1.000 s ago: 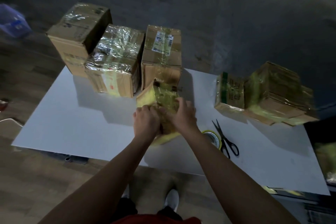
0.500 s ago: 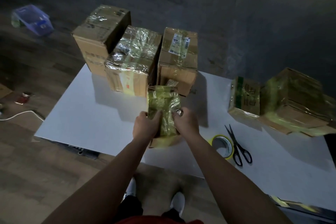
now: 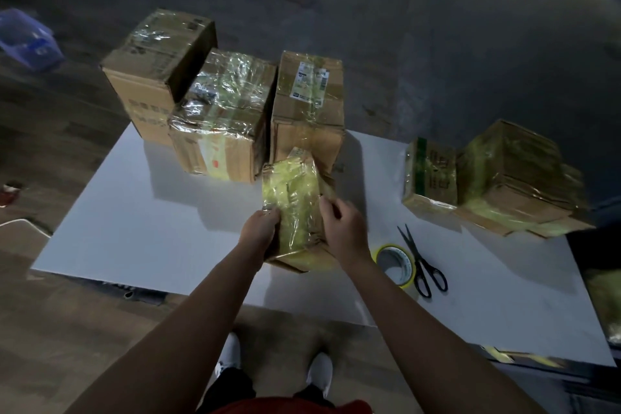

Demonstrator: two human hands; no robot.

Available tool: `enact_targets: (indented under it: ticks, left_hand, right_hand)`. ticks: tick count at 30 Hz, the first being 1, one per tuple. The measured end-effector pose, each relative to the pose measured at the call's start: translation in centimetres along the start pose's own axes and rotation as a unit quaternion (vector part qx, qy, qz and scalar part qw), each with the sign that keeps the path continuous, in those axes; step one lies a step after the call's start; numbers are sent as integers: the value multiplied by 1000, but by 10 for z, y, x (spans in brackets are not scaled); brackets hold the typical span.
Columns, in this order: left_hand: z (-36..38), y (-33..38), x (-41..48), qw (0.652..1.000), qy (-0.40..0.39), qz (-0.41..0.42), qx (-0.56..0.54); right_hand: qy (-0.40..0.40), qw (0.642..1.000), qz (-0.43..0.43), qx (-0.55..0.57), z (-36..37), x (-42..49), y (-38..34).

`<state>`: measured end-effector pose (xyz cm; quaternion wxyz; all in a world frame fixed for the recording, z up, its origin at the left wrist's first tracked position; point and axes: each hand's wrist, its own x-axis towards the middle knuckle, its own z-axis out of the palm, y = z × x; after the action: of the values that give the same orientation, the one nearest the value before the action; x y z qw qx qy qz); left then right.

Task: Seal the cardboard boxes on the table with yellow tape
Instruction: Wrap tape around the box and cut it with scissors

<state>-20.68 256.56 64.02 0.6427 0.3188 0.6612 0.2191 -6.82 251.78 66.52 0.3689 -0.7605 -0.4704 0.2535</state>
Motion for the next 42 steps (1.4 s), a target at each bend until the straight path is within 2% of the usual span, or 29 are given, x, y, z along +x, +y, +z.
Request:
enact_targets:
  ticks: [2, 5, 7, 9, 12, 16, 25, 30, 34, 36, 38, 40, 42]
  left_hand:
    - [4, 0, -1, 993, 40, 48, 96]
    - [5, 2, -6, 953, 140, 140, 231]
    - [1, 3, -4, 940, 120, 149, 282]
    - [-3, 2, 1, 943, 63, 116, 307]
    - [-9, 3, 2, 987, 10, 49, 150]
    - [-25, 1, 4, 991, -88, 34, 99]
    - [-30, -3, 8, 995, -81, 40, 48]
    - [-26, 6, 9, 993, -85, 57, 54]
    - [-19, 7, 2, 995, -82, 43, 32]
    - [-24, 2, 2, 994, -108, 26, -10]
    - [-32, -3, 2, 982, -166, 23, -92]
    - [-36, -8, 0, 962, -215, 2, -168]
    - [-34, -8, -4, 950, -237, -26, -203]
  right_hand:
    - [-21, 1000, 14, 19, -2, 4, -1]
    - [-89, 994, 51, 39, 7, 8, 2]
    - [-97, 990, 102, 16, 15, 11, 6]
    - [-109, 982, 157, -7, 23, 15, 6]
    - [-132, 971, 198, -7, 31, 17, 3]
    - [-133, 966, 222, 14, 32, 15, 9]
    - [-155, 979, 134, -1, 19, 17, 19]
    - [-165, 966, 202, -1, 9, 18, 25]
    - [-136, 971, 191, -46, 2, 17, 22]
    - [-84, 978, 193, 3, -7, 18, 20]
    - [-65, 973, 210, 65, -17, 23, 19]
    - [-102, 965, 219, 101, -23, 23, 17]
    - [-147, 941, 249, 174, -26, 22, 19]
